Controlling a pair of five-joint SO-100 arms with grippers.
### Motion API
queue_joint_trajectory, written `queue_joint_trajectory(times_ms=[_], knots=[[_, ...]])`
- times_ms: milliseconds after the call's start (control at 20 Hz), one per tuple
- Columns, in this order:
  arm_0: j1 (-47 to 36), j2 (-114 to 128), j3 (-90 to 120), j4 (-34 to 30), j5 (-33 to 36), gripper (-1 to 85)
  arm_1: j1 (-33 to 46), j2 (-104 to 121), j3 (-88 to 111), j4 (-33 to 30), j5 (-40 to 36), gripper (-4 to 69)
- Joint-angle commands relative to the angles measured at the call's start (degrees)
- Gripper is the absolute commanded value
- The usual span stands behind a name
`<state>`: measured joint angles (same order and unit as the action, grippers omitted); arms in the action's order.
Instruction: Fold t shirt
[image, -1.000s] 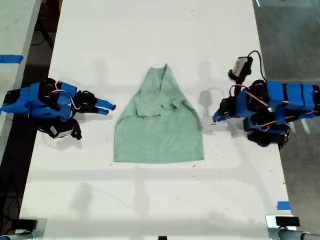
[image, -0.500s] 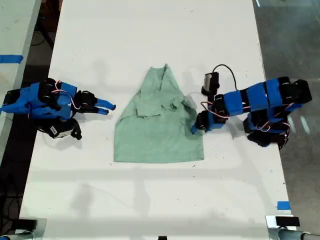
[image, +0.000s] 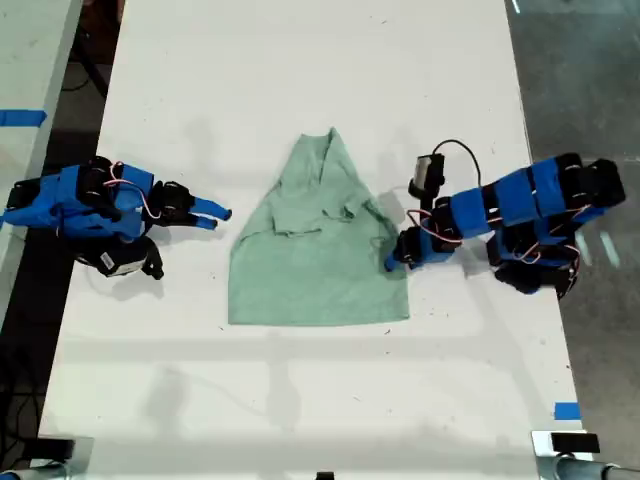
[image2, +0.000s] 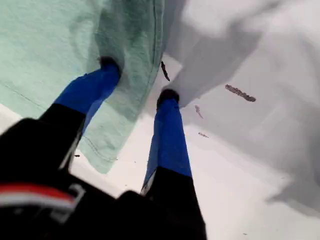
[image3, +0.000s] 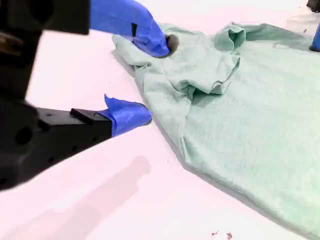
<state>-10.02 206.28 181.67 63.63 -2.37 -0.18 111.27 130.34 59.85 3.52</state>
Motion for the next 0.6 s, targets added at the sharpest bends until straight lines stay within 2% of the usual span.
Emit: queue_joint_trajectory(times_ms=[0,150,450,550], knots=[[0.44,0.35,-1.32,0.09,-0.88,18.1,-0.35,-0.62,0.26,-0.88,0.97,0.7],[0.44,0.35,-1.32,0.09,-0.88,18.1,0.26,-0.7,-3.78,4.04,0.18,0.7],[0.44,0.35,-1.32,0.09,-0.88,18.1,2.46,1.14,-22.85,23.64,-6.86,0.7],[0.44,0.35,-1.32,0.09,-0.88,18.1,1.85,0.44,-30.5,27.69,-8.7,0.7]])
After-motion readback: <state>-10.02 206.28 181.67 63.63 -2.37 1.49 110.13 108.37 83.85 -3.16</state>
